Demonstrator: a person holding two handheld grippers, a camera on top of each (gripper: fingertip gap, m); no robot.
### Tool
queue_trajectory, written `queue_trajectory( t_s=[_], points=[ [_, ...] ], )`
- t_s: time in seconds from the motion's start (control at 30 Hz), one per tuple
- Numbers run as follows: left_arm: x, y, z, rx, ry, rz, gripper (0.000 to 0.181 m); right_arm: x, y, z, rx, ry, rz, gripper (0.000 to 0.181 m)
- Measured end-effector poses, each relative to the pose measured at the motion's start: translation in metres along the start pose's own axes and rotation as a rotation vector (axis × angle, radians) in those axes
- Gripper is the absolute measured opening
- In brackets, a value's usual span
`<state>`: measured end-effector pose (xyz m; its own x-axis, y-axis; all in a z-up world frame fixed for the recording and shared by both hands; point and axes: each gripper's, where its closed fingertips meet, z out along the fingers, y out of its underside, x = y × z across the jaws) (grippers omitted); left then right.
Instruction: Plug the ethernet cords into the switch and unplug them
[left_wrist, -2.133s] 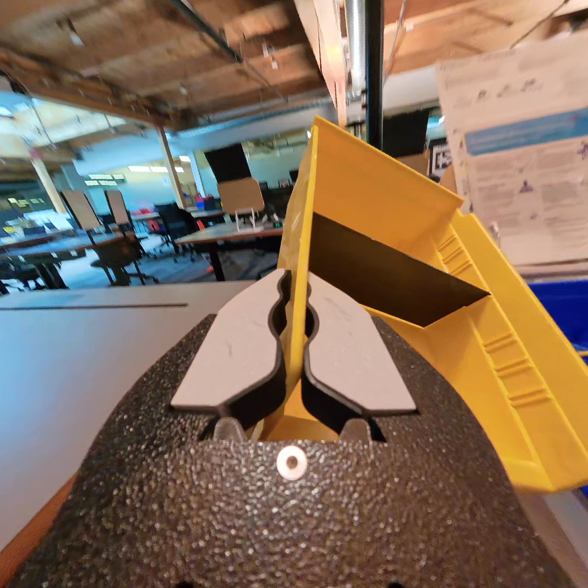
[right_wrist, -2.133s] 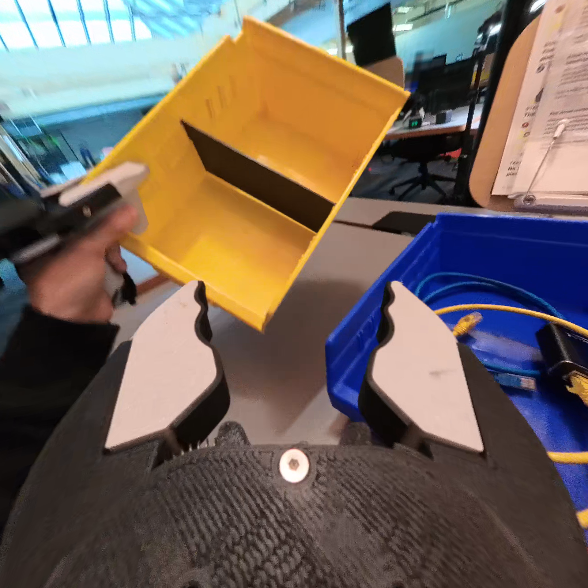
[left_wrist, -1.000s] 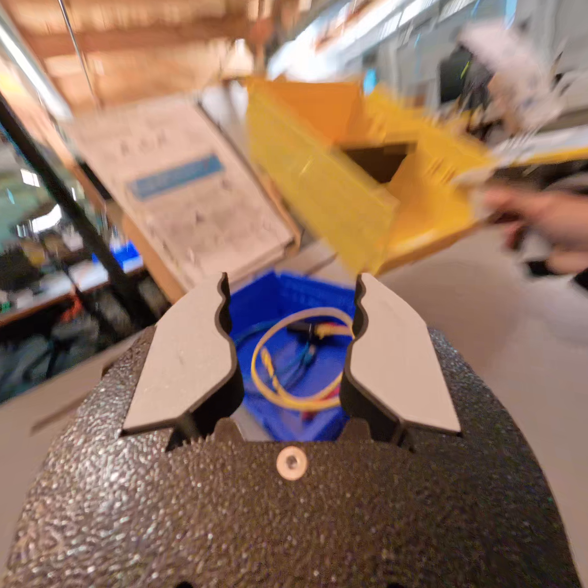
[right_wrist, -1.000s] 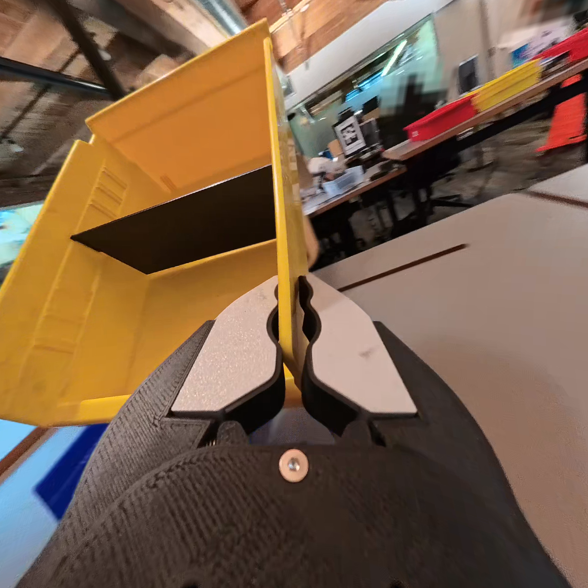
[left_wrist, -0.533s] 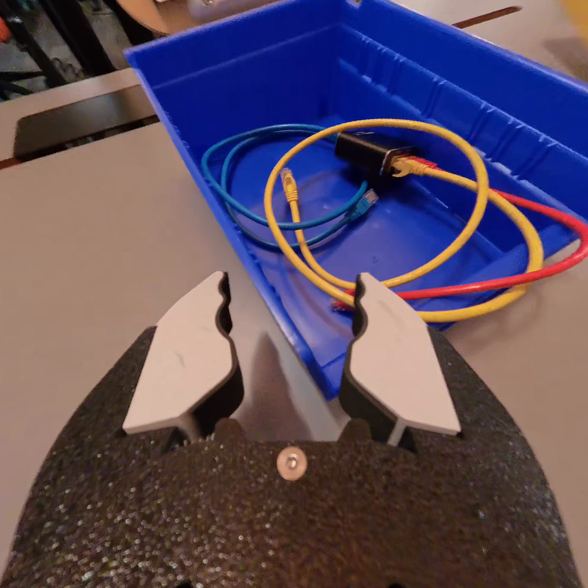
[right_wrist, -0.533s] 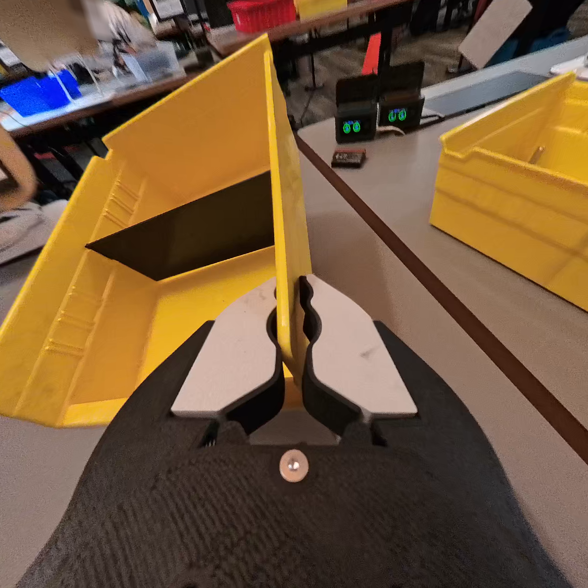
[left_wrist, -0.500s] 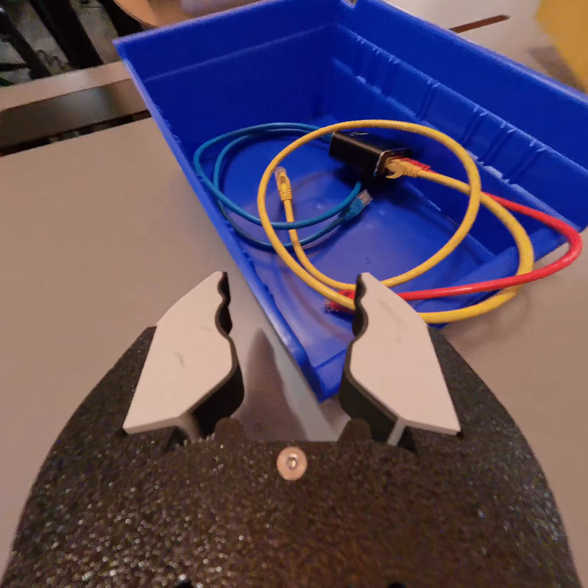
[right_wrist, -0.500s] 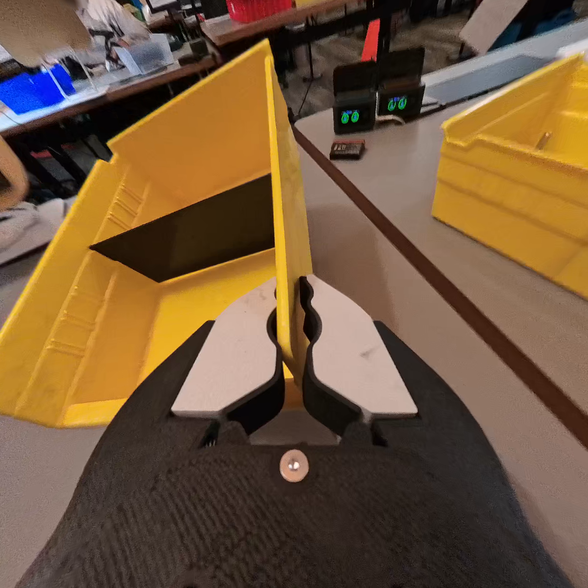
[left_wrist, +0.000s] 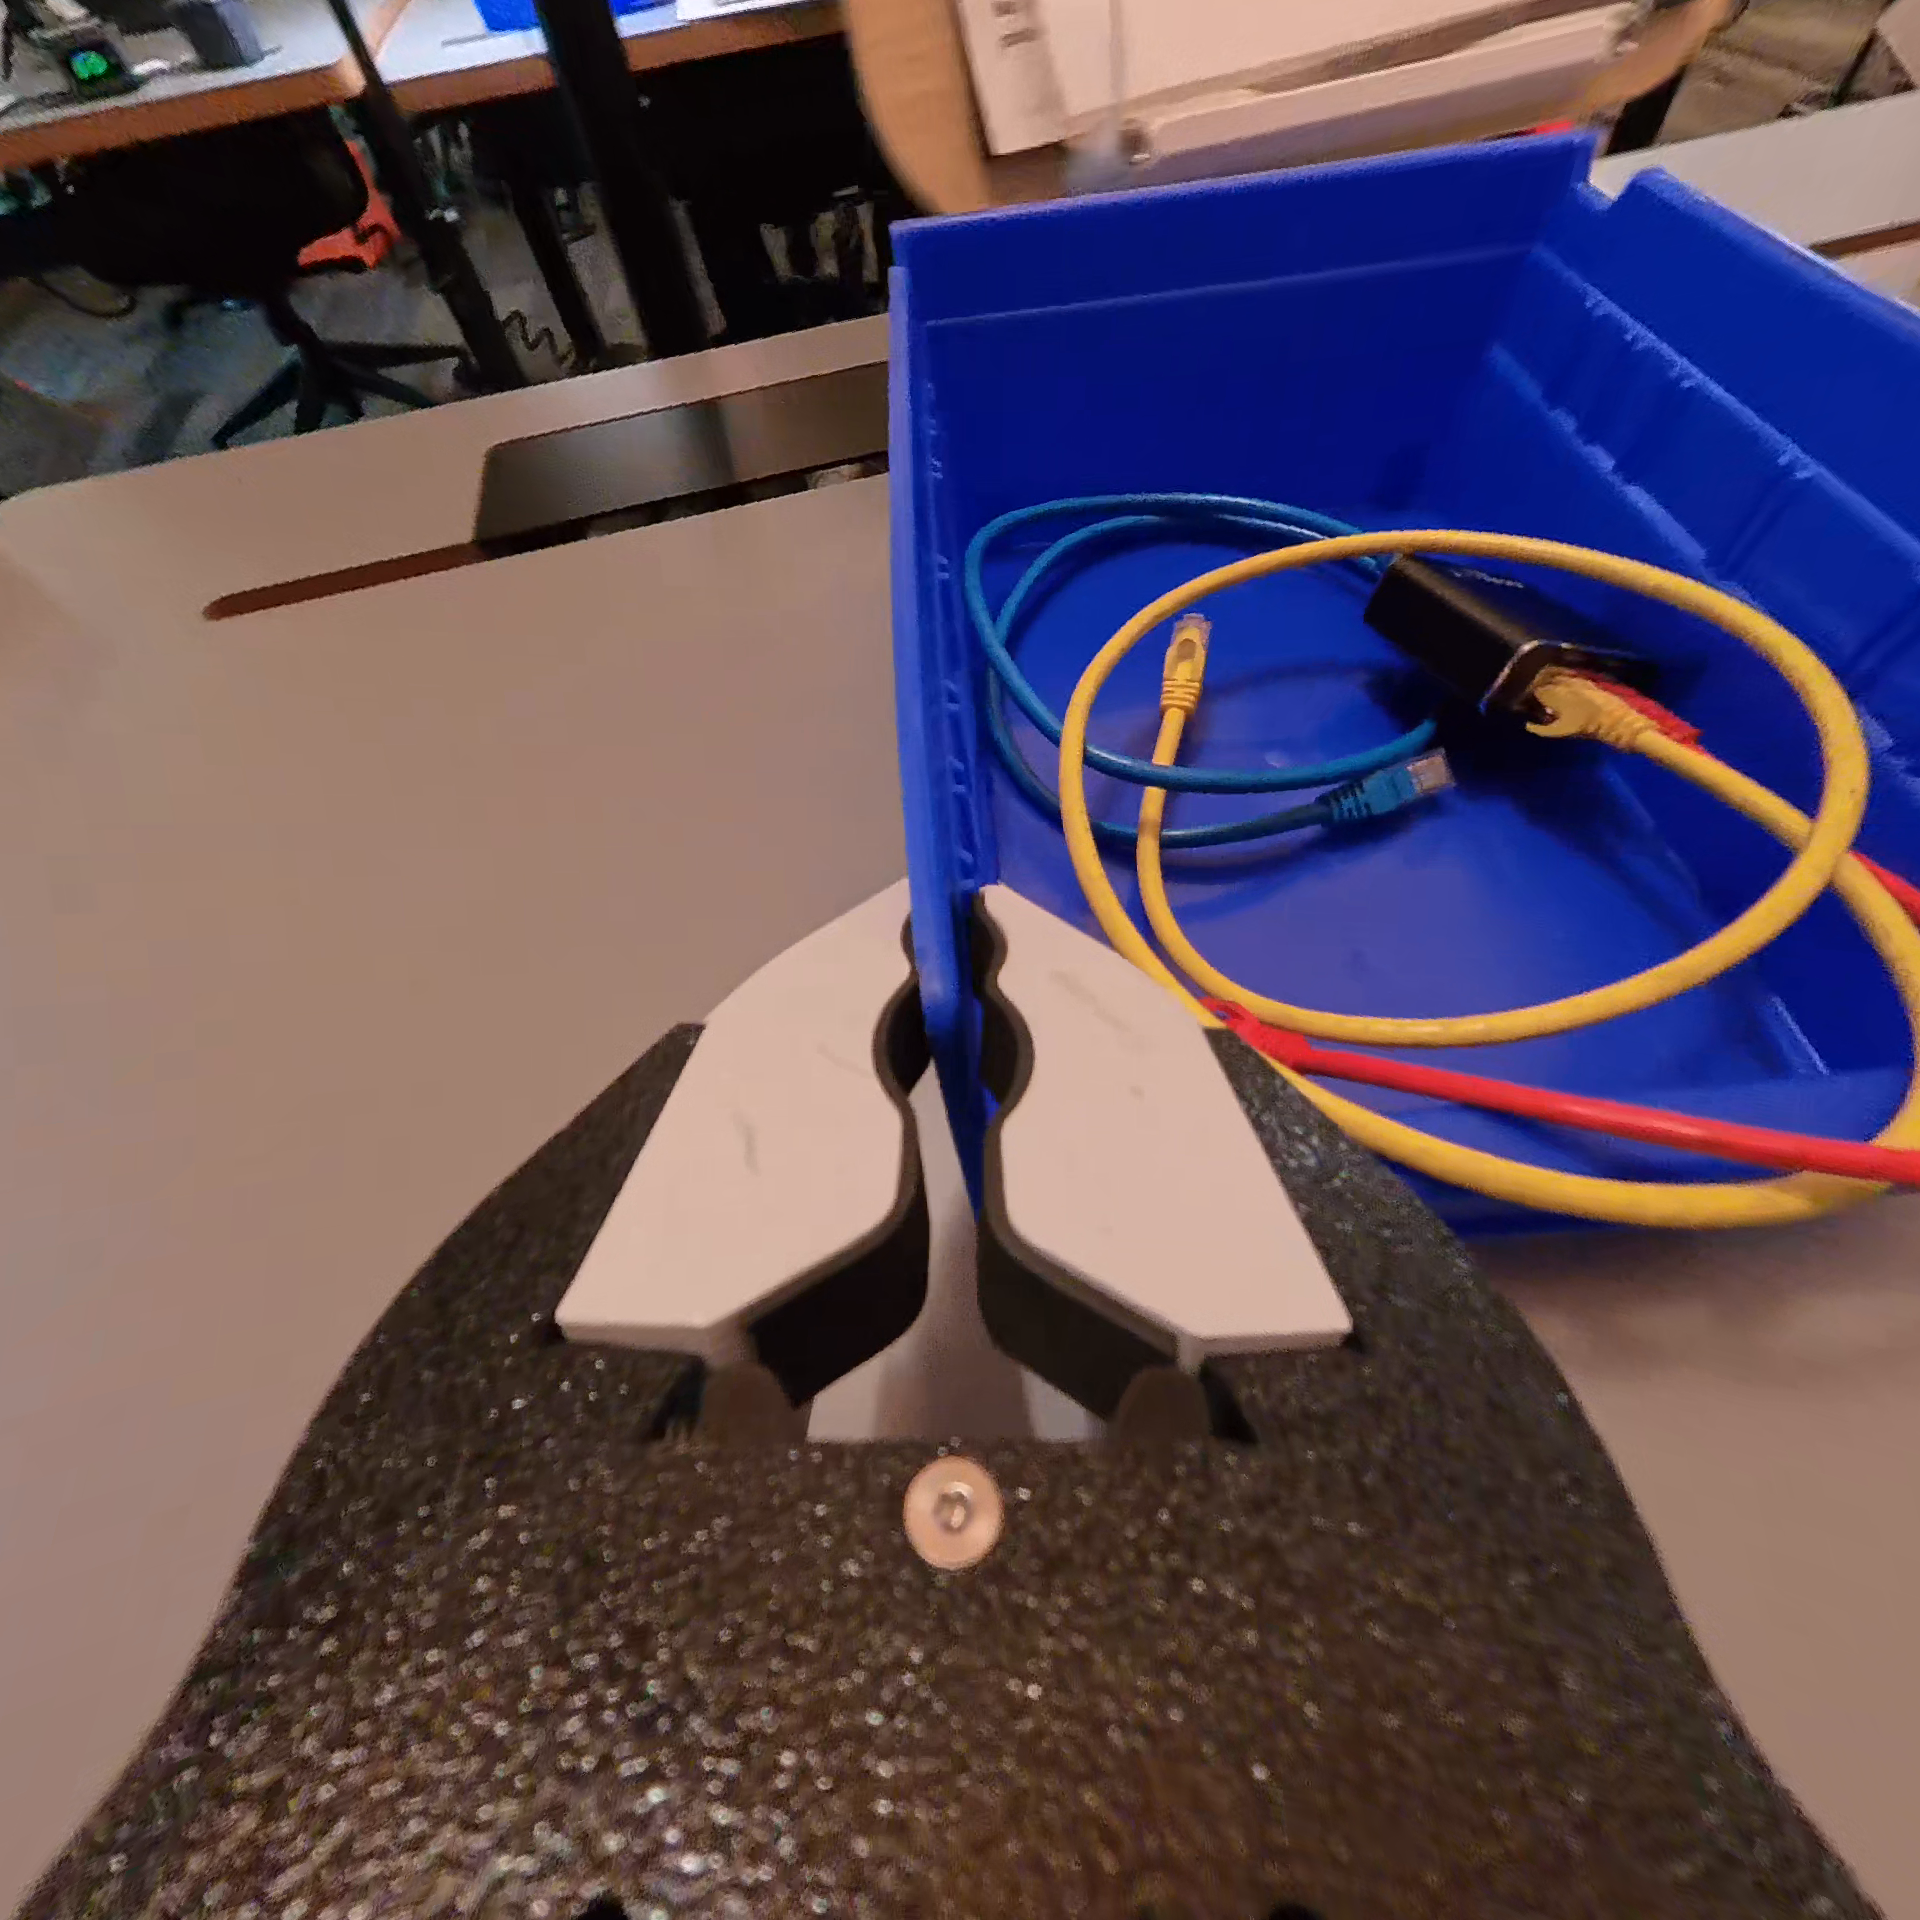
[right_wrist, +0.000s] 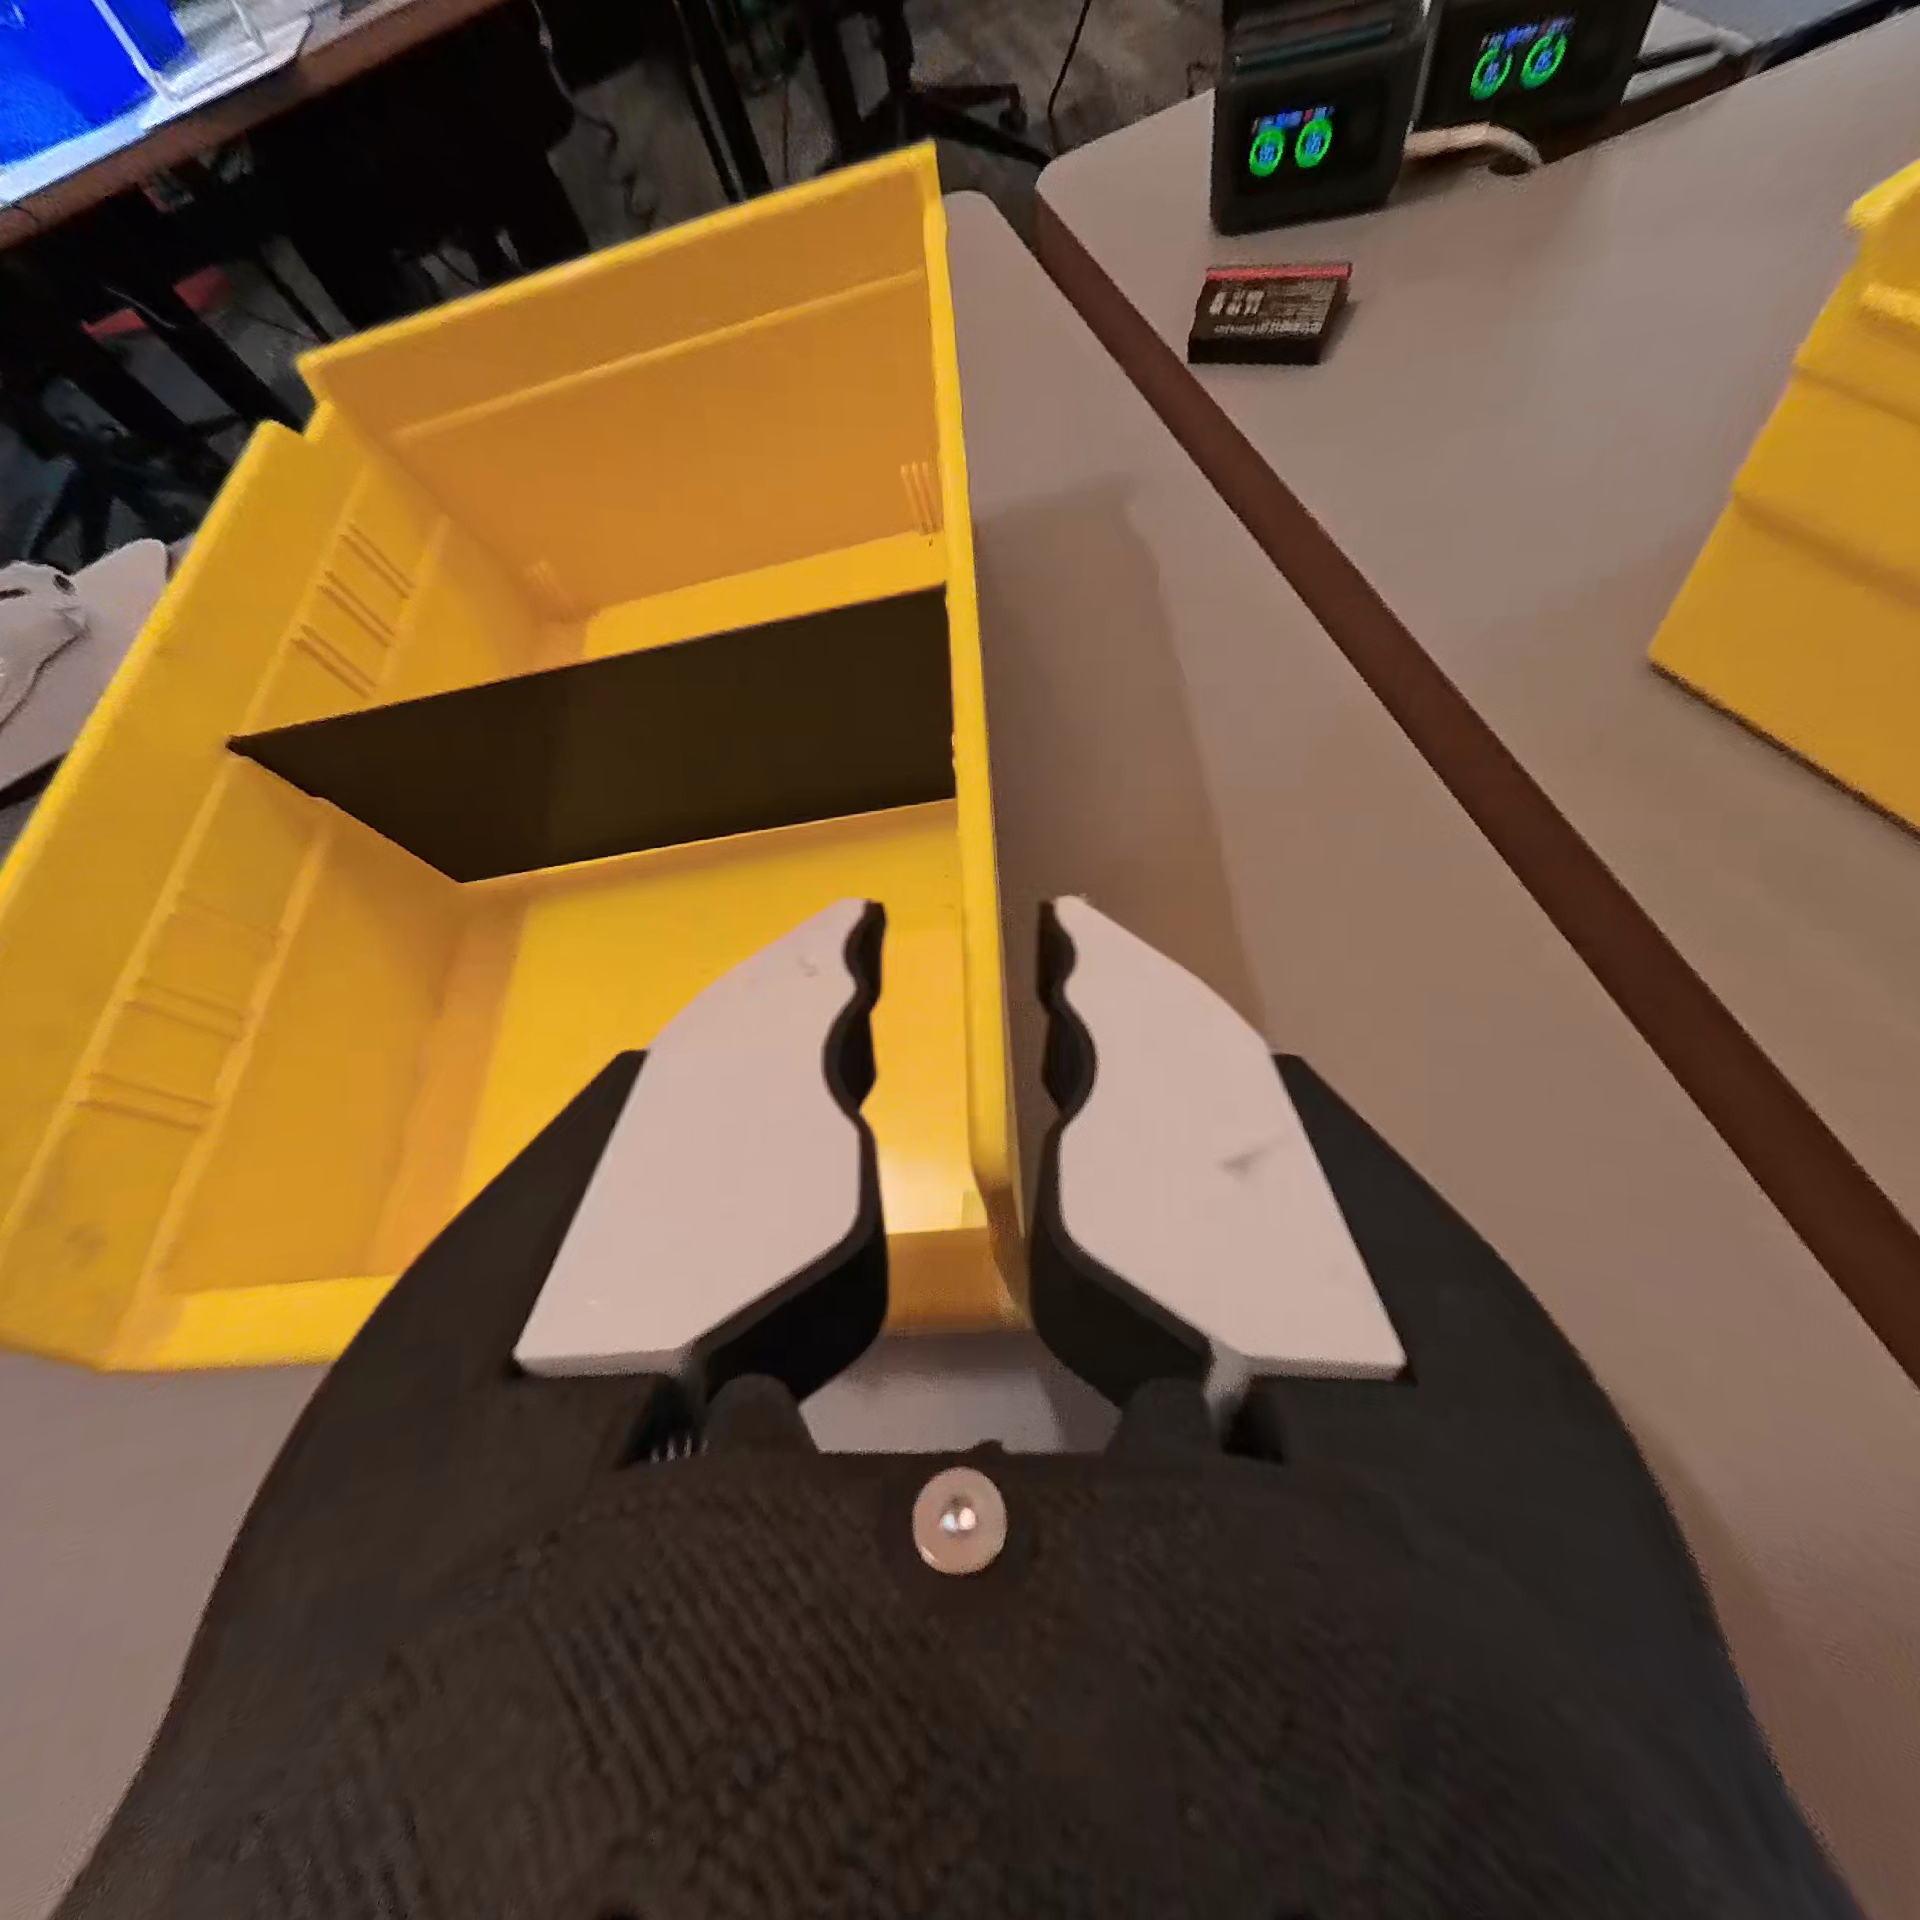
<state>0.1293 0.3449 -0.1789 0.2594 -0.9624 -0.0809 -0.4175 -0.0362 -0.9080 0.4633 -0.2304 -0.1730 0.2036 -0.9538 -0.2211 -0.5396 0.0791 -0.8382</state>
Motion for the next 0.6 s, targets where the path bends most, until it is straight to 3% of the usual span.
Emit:
queue_trajectory(
  t_s=[0.03, 0.17, 0.3, 0.43, 0.5, 0.53, 0.6],
  points=[
    [-0.013, 0.002, -0.003, -0.001, -0.01, -0.018, 0.003, 0.002, -0.005, -0.006, 0.028, 0.032, -0.024, 0.036],
    [-0.064, 0.013, -0.015, -0.003, -0.063, -0.077, 0.003, -0.008, -0.028, -0.038, 0.133, 0.131, -0.22, 0.066],
    [-0.109, 0.024, -0.03, -0.009, -0.127, -0.109, 0.003, -0.059, -0.029, -0.067, 0.188, 0.001, -0.318, 0.07],
    [-0.136, 0.031, -0.042, -0.014, -0.161, -0.139, 0.003, -0.113, 0.006, -0.086, 0.172, -0.178, -0.382, 0.073],
    [-0.147, 0.03, -0.052, -0.039, -0.229, -0.119, 0.016, -0.138, 0.032, -0.094, 0.154, -0.264, -0.422, 0.073],
    [-0.152, 0.021, -0.06, -0.035, -0.279, -0.092, 0.03, -0.148, 0.044, -0.097, 0.149, -0.29, -0.447, 0.073],
    [-0.134, -0.008, -0.071, 0.025, -0.239, -0.039, 0.035, -0.164, 0.065, -0.102, 0.137, -0.337, -0.49, 0.074]
  ],
)
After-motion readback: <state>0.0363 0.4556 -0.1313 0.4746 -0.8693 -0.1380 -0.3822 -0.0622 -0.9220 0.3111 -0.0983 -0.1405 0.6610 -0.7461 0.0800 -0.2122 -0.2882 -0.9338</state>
